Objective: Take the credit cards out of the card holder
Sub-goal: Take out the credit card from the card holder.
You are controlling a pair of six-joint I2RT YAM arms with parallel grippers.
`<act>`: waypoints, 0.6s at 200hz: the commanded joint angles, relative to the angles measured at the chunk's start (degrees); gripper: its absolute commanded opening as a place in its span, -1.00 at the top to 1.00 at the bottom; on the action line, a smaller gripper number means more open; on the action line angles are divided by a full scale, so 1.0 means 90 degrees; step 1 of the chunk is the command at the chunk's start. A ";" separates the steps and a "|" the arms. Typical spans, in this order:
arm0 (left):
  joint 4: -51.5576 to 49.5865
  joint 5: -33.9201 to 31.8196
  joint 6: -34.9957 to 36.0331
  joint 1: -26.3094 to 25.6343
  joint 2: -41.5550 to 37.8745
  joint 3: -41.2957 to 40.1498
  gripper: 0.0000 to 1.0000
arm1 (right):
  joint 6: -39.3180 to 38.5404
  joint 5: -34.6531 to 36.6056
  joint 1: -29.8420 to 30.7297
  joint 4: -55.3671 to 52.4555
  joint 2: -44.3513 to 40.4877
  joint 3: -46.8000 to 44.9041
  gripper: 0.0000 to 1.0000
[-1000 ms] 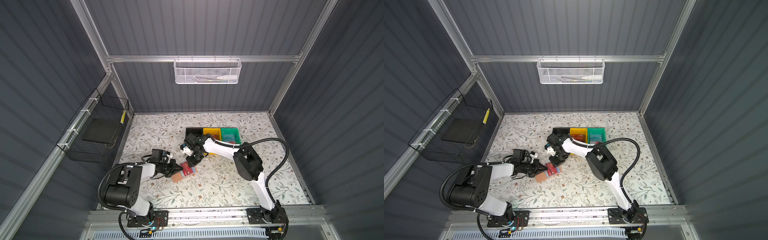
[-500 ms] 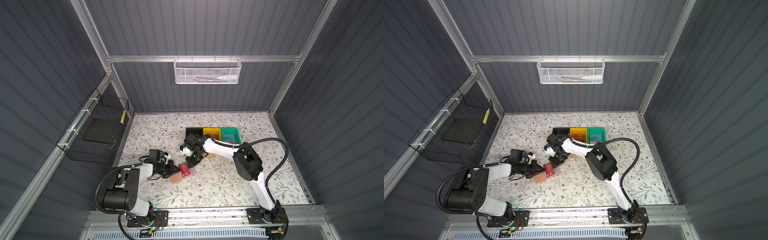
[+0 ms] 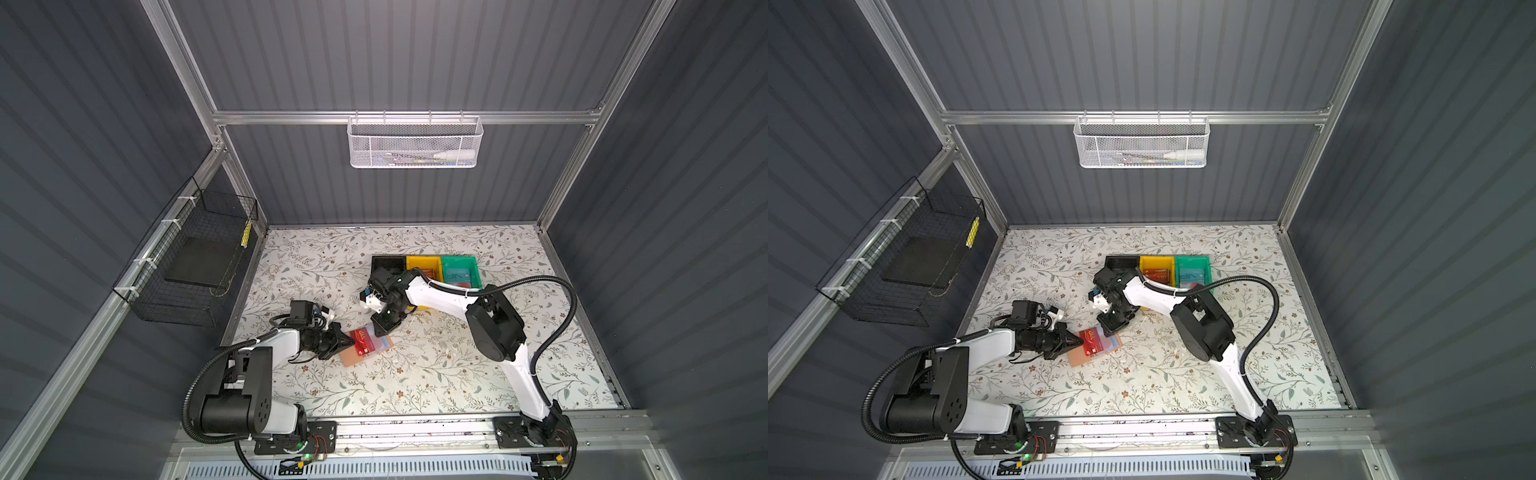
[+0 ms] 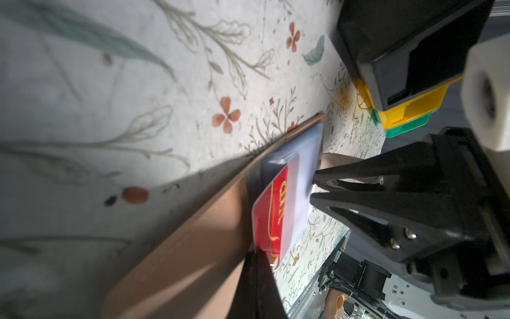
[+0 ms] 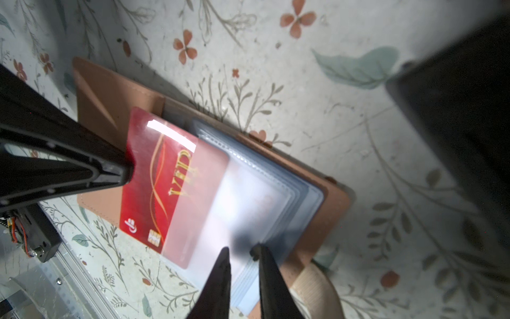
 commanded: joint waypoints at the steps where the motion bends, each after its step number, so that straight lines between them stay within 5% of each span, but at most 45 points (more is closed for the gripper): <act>1: -0.0724 -0.0592 0.0121 0.0055 -0.0290 0.0152 1.00 | 0.0007 -0.0066 0.0011 -0.0238 0.0198 -0.0090 0.54; 76: -0.1741 -0.1695 0.0004 0.0060 -0.1342 0.0625 1.00 | -0.0057 -0.0161 0.0011 -0.0355 0.0056 -0.0020 0.48; 120: -0.1839 -0.1373 0.0297 0.0065 -0.1357 0.0889 1.00 | -0.0251 -0.0309 0.0002 -0.0714 -0.0349 0.0241 0.33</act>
